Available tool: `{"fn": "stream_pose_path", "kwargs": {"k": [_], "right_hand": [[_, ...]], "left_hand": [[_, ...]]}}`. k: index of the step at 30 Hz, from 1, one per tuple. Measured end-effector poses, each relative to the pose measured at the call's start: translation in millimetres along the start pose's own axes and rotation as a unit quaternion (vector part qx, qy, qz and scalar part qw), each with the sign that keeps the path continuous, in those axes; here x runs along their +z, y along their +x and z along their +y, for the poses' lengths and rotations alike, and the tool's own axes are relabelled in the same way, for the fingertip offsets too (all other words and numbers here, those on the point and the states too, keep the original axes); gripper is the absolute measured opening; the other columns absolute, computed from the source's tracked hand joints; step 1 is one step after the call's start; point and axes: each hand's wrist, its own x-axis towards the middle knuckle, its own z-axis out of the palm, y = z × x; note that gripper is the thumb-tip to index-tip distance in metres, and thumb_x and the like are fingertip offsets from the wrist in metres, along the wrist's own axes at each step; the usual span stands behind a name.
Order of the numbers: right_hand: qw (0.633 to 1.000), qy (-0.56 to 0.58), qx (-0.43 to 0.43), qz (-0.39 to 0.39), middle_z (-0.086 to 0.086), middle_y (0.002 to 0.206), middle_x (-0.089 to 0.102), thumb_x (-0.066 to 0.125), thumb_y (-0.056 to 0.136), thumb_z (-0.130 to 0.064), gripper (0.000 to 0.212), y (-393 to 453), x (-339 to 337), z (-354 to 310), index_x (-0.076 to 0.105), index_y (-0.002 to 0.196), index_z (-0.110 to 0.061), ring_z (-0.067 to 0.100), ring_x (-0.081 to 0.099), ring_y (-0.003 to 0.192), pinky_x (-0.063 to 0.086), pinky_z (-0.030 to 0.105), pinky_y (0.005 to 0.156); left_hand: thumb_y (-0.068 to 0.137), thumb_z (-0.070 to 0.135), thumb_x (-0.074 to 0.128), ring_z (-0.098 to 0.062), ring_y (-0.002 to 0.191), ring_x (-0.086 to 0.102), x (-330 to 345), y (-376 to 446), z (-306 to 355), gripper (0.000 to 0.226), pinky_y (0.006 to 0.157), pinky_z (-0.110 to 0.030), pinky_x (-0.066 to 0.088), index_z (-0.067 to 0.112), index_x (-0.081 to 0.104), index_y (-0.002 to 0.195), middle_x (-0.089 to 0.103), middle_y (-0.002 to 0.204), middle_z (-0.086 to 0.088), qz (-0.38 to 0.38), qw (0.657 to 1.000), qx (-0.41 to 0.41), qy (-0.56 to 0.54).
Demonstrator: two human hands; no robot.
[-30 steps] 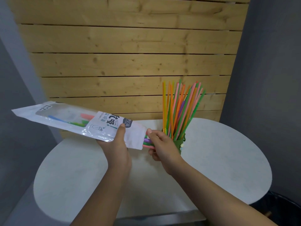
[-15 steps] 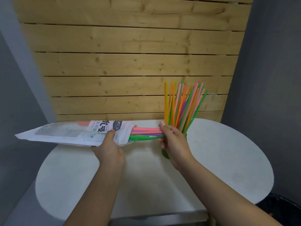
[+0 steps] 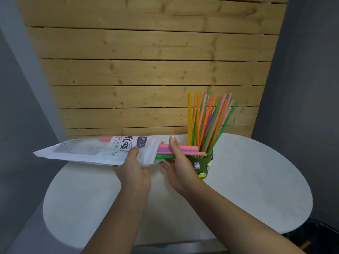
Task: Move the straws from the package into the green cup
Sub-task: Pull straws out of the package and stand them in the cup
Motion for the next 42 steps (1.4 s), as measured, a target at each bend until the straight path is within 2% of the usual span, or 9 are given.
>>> {"fn": "stream_pose_path", "kwargs": {"k": [6,11,15,18,23,30,34,38,42], "right_hand": [[0.998,-0.032,-0.044,0.033,0.008,0.124,0.062,0.050,0.095,-0.031,0.027,3,8,-7,0.071,0.101,-0.016,0.017,0.061,0.105,0.047,0.027,0.090],[0.981,-0.080,-0.149,0.093,0.003,0.105,0.071,0.045,0.097,-0.029,0.037,-2,7,-37,0.074,0.077,-0.018,0.011,0.061,0.097,0.040,0.029,0.102],[0.971,-0.081,-0.216,0.069,0.006,0.072,0.074,0.042,0.099,-0.030,0.055,-2,4,-59,0.069,0.052,-0.019,0.022,0.071,0.085,0.047,0.038,0.097],[0.969,0.057,-0.236,0.047,-0.001,0.044,0.046,0.044,0.099,-0.028,0.043,-5,7,-75,0.046,0.058,-0.013,0.015,0.057,0.047,0.057,0.040,0.076],[0.950,0.081,-0.293,0.075,-0.008,0.039,0.027,0.045,0.097,-0.037,0.047,-17,7,-104,0.036,0.056,-0.018,0.009,0.029,0.037,0.040,0.022,0.043],[0.927,0.083,-0.356,0.088,-0.007,0.040,0.028,0.047,0.097,-0.036,0.044,-29,1,-136,0.040,0.058,-0.016,0.007,0.027,0.036,0.027,0.020,0.038],[0.918,0.076,-0.377,0.103,-0.008,0.039,0.029,0.049,0.096,-0.034,0.043,-35,2,-146,0.041,0.058,-0.016,0.007,0.027,0.034,0.026,0.020,0.036],[0.918,0.050,-0.382,0.095,-0.008,0.037,0.032,0.049,0.097,-0.032,0.042,-36,7,-143,0.043,0.059,-0.015,0.007,0.028,0.034,0.024,0.020,0.036],[0.913,0.007,-0.395,0.102,-0.006,0.041,0.037,0.054,0.094,-0.030,0.034,-35,11,-137,0.046,0.065,-0.014,0.008,0.032,0.034,0.028,0.021,0.037]], "left_hand": [[0.085,-0.006,0.063,-0.022,0.115,0.066,-1,5,-1,0.055,0.098,-0.046,0.053,0.011,0.052,0.136,0.065,0.131,-0.006,-0.007,1.000,-0.019,-0.017],[0.087,-0.004,0.063,-0.020,0.119,0.064,-4,13,1,0.057,0.099,-0.042,0.053,0.014,0.049,0.140,0.063,0.135,-0.004,-0.010,0.998,-0.036,-0.047],[0.089,-0.001,0.061,-0.019,0.120,0.063,-6,18,0,0.057,0.080,-0.030,0.060,0.015,0.048,0.142,0.062,0.136,-0.003,-0.019,0.996,-0.064,-0.060],[0.088,0.002,0.062,-0.019,0.122,0.063,-8,17,-3,0.056,0.091,-0.032,0.057,0.014,0.050,0.141,0.062,0.137,-0.003,-0.031,0.995,-0.082,-0.055],[0.089,0.002,0.061,-0.019,0.124,0.061,-7,13,-7,0.054,0.099,-0.032,0.052,0.011,0.052,0.141,0.061,0.139,-0.005,-0.033,0.994,-0.088,-0.048],[0.089,0.001,0.062,-0.020,0.120,0.062,-7,4,-7,0.055,0.092,-0.033,0.055,0.013,0.048,0.141,0.061,0.136,-0.004,-0.016,0.994,-0.102,-0.035],[0.089,0.001,0.061,-0.017,0.112,0.064,-8,5,-6,0.051,0.059,-0.020,0.058,0.010,0.051,0.139,0.063,0.134,-0.003,-0.012,0.993,-0.108,-0.035],[0.087,0.001,0.063,-0.022,0.119,0.064,-11,10,-12,0.051,0.082,-0.030,0.058,0.008,0.054,0.137,0.064,0.134,-0.006,-0.013,0.993,-0.114,-0.022],[0.087,0.000,0.063,-0.025,0.118,0.065,-11,3,-18,0.049,0.083,-0.032,0.056,0.006,0.056,0.135,0.065,0.132,-0.009,-0.023,0.992,-0.126,0.002]]}}
